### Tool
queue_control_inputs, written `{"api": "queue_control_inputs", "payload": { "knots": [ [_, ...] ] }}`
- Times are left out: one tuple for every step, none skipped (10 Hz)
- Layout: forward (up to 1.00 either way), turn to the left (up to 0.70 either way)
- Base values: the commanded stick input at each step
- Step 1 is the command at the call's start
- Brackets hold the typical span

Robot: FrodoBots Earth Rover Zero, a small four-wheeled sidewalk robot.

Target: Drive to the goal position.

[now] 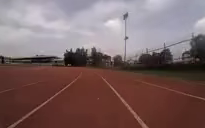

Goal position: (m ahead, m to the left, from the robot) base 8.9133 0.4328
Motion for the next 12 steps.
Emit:
{"api": "queue_control_inputs", "payload": {
  "knots": [
    [0.45,0.00],
    [0.45,0.00],
    [0.45,0.00],
    [0.45,0.00],
    [0.45,0.00],
    [0.45,0.00],
    [0.45,0.00],
    [0.45,0.00],
    [0.45,0.00],
    [0.45,0.00],
    [0.45,0.00],
    [0.45,0.00]
  ]
}}
